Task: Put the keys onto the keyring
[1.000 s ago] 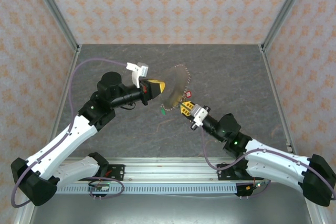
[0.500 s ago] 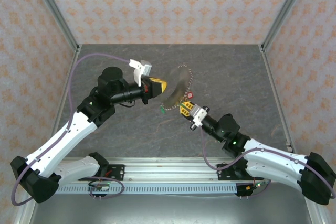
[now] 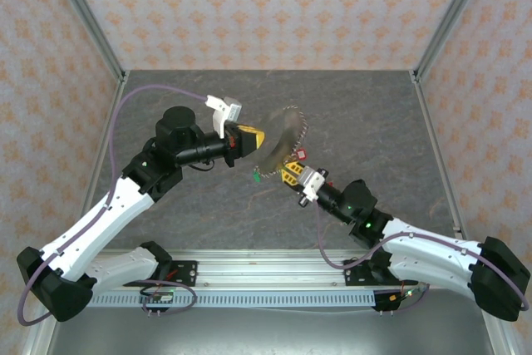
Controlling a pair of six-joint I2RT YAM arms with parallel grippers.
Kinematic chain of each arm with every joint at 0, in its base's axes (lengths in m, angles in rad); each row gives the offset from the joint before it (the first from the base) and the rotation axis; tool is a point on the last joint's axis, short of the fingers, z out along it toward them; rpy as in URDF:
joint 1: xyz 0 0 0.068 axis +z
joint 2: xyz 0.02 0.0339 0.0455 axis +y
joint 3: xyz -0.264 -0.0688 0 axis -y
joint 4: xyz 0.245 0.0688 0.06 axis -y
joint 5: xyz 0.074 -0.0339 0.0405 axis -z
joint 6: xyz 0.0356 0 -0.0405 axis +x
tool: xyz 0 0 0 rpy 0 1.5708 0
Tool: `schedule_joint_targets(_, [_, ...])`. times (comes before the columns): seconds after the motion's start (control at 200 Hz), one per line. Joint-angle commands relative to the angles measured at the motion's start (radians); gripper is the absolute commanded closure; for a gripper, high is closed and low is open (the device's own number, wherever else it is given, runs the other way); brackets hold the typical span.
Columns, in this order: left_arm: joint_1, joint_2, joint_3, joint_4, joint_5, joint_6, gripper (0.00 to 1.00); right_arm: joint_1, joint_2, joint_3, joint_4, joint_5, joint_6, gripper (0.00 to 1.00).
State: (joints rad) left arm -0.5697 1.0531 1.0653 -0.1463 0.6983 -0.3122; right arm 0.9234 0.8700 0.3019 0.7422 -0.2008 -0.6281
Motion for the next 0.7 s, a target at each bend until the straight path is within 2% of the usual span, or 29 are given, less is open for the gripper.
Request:
schedule_joint_targets(0.0, [-0.005, -0.01, 0.064, -0.003, 0.005, 0.041, 1.0, 0.006, -0.039, -0.007, -0.038, -0.017, 0.02, 0.83])
schedule_joint_targets(0.2, [-0.006, 0.061, 0.258, -0.371, -0.018, 0.263, 1.0, 0.006, -0.162, -0.074, -0.097, 0.046, 0.023, 0.83])
schedule_joint_targets(0.4, [-0.008, 0.235, 0.536, -0.777, -0.064, 0.474, 1.0, 0.006, -0.222, -0.099, -0.12, 0.045, 0.018, 0.83])
schedule_joint_targets(0.696, [-0.008, 0.291, 0.651, -0.838, -0.108, 0.523, 1.0, 0.006, -0.167, -0.082, -0.047, -0.067, 0.031, 0.84])
